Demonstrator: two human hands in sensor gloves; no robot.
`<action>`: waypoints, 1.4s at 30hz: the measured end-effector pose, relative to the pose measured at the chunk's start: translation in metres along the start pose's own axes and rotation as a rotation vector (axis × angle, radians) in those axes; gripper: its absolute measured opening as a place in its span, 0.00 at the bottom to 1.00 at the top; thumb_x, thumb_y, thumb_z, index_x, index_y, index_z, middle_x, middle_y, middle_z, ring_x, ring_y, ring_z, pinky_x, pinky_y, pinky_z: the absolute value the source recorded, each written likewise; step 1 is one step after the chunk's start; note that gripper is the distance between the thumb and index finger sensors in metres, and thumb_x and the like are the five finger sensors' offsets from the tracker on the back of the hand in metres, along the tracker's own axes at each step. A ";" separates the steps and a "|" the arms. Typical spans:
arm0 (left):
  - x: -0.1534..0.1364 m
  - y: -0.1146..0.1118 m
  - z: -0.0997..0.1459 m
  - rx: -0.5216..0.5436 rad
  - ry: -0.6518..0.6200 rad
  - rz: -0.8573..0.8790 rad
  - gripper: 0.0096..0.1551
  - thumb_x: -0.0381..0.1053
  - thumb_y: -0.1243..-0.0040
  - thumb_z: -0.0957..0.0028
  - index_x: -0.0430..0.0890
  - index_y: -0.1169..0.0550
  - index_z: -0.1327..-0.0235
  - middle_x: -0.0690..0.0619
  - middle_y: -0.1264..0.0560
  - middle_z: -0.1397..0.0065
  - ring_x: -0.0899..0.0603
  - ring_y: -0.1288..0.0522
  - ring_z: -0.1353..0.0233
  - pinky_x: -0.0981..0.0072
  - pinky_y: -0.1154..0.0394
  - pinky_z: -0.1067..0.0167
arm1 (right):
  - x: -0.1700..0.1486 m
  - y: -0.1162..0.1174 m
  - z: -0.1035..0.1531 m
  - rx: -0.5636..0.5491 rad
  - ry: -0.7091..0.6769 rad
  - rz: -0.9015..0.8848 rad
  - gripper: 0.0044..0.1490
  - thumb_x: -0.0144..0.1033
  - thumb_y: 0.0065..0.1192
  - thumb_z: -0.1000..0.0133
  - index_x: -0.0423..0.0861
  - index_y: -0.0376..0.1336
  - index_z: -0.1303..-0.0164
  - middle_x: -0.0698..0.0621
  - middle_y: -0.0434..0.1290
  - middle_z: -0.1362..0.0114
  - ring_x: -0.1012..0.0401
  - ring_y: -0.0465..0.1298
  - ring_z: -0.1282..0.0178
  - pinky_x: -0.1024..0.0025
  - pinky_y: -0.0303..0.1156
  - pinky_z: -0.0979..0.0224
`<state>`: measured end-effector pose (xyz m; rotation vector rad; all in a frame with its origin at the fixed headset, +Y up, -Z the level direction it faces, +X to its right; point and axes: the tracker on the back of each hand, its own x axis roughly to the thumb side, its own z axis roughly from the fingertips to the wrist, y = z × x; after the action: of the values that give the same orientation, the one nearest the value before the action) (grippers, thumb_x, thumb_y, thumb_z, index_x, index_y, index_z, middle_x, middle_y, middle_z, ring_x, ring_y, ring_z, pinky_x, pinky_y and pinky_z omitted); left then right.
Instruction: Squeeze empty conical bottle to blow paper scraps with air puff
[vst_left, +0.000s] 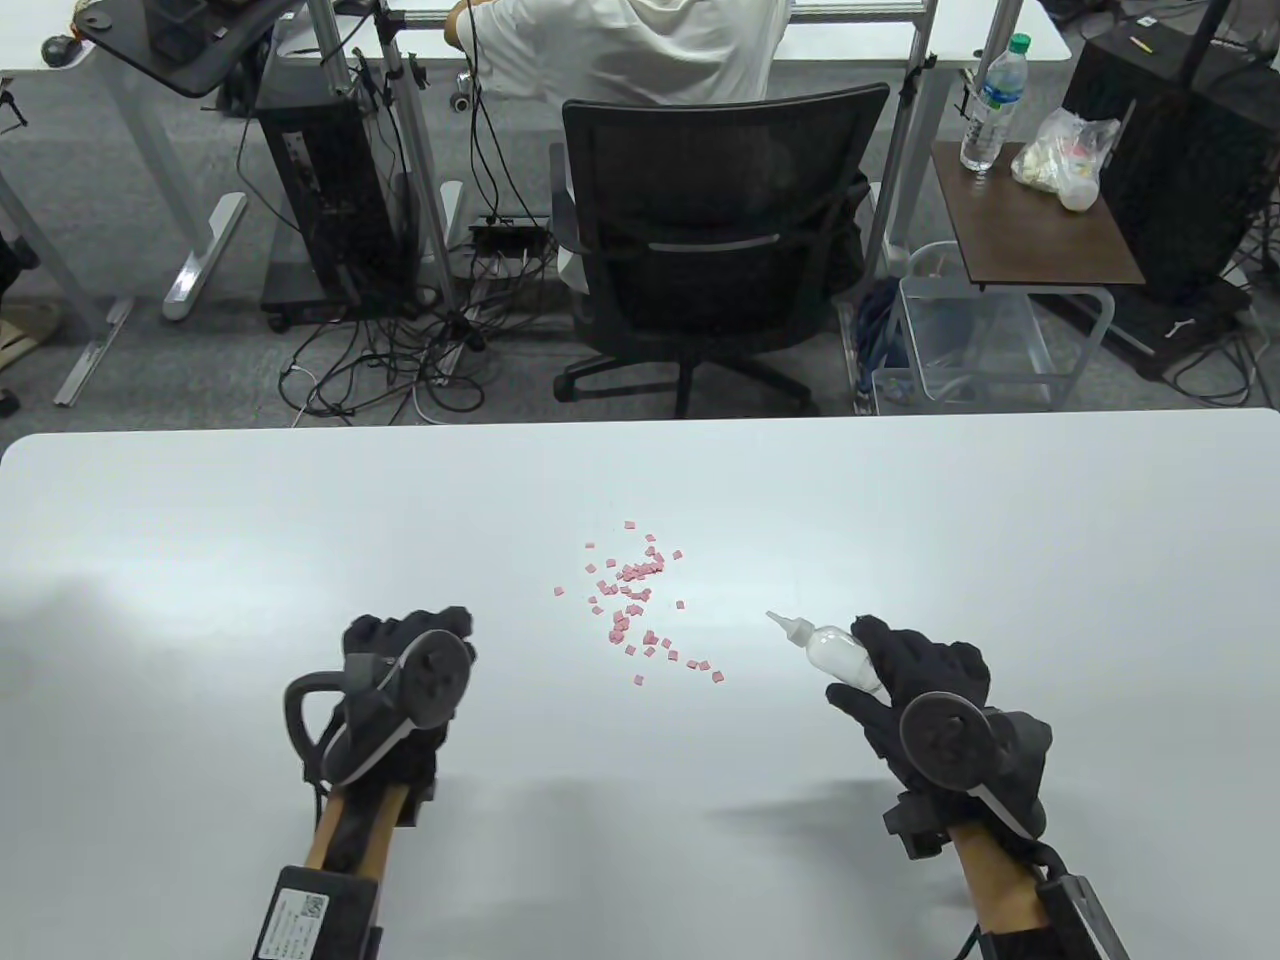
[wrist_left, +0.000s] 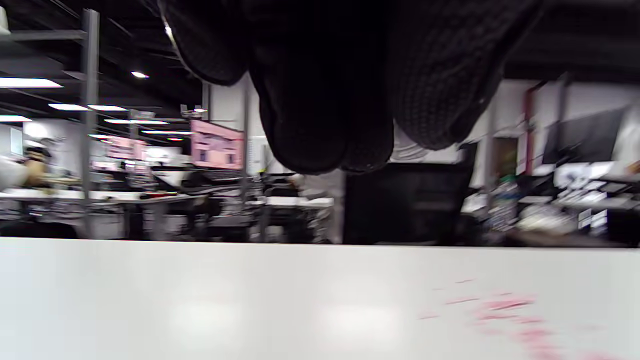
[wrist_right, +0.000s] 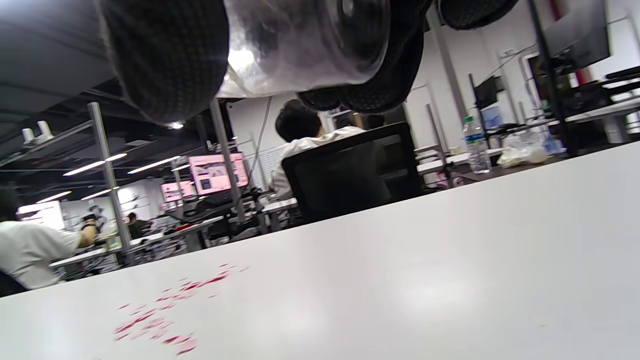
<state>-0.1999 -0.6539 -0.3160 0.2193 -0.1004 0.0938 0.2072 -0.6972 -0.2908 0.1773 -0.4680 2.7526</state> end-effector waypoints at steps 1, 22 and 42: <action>0.012 0.000 0.004 -0.003 -0.018 0.050 0.25 0.53 0.26 0.45 0.54 0.18 0.35 0.53 0.16 0.35 0.47 0.14 0.38 0.42 0.36 0.24 | 0.002 0.001 0.001 0.014 -0.021 -0.003 0.45 0.53 0.74 0.50 0.48 0.65 0.22 0.45 0.75 0.29 0.47 0.77 0.32 0.30 0.58 0.22; 0.041 -0.047 0.038 -0.039 -0.147 0.749 0.25 0.51 0.26 0.46 0.53 0.18 0.35 0.52 0.15 0.36 0.47 0.13 0.38 0.41 0.35 0.24 | 0.052 0.024 0.016 0.164 -0.286 -0.023 0.45 0.53 0.74 0.50 0.50 0.65 0.22 0.46 0.75 0.28 0.47 0.77 0.32 0.30 0.58 0.22; 0.063 -0.058 0.041 -0.215 -0.245 0.631 0.27 0.56 0.33 0.42 0.48 0.19 0.32 0.49 0.15 0.37 0.44 0.13 0.40 0.40 0.36 0.24 | 0.074 0.019 0.028 0.075 -0.387 0.011 0.43 0.49 0.74 0.50 0.48 0.66 0.23 0.45 0.75 0.29 0.47 0.77 0.33 0.31 0.58 0.22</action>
<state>-0.1346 -0.7144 -0.2817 -0.0236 -0.4207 0.6818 0.1337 -0.7010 -0.2568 0.7364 -0.4617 2.7500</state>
